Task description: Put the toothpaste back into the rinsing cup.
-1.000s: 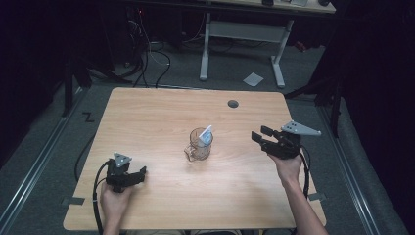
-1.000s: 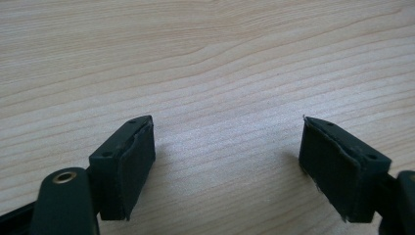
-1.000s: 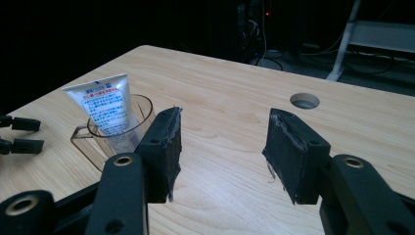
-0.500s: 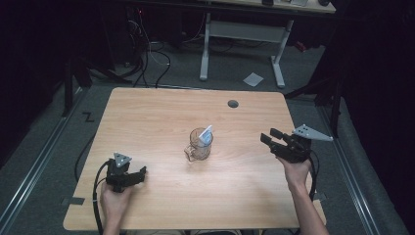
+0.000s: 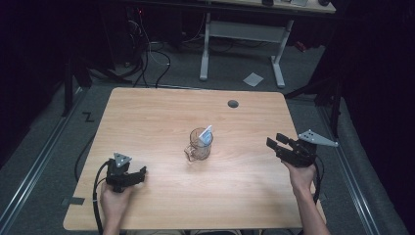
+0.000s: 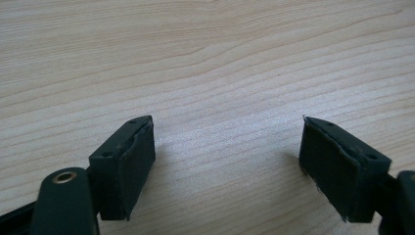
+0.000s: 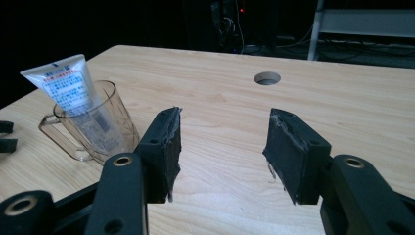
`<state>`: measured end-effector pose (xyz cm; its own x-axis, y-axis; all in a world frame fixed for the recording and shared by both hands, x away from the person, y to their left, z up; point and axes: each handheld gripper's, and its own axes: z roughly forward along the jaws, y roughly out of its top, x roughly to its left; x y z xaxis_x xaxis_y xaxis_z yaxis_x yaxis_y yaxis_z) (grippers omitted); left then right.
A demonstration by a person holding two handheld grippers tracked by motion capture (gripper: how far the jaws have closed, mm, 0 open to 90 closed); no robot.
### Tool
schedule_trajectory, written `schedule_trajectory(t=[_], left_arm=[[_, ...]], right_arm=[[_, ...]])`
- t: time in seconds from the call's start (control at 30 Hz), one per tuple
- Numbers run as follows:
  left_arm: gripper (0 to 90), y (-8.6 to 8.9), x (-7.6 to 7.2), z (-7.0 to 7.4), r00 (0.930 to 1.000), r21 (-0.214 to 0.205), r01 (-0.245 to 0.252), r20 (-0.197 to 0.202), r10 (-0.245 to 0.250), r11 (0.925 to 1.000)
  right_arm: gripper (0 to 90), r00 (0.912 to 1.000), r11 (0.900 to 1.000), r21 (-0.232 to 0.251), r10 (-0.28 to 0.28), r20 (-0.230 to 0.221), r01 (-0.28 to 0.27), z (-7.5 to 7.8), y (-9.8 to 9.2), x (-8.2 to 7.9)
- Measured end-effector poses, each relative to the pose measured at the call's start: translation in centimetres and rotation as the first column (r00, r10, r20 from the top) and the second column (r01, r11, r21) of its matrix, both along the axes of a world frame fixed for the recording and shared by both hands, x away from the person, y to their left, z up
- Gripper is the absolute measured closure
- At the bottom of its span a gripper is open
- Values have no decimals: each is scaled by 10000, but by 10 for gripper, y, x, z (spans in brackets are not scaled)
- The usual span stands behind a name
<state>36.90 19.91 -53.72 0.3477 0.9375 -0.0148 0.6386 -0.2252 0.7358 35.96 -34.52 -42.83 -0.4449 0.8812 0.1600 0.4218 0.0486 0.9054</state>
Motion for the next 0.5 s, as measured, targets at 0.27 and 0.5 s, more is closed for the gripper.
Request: schedule_trajectory(t=[0.27,0.5], left_arm=[[215,0,0,0,10000,0,-1,3,1,10000],[215,0,0,0,10000,-2,2,-1,-2,10000]], right_arm=[[469,9996,9998,8,-175,-226,175,-11,-7,-3],[466,9986,9996,-38,-284,-445,283,-19,-10,-6]])
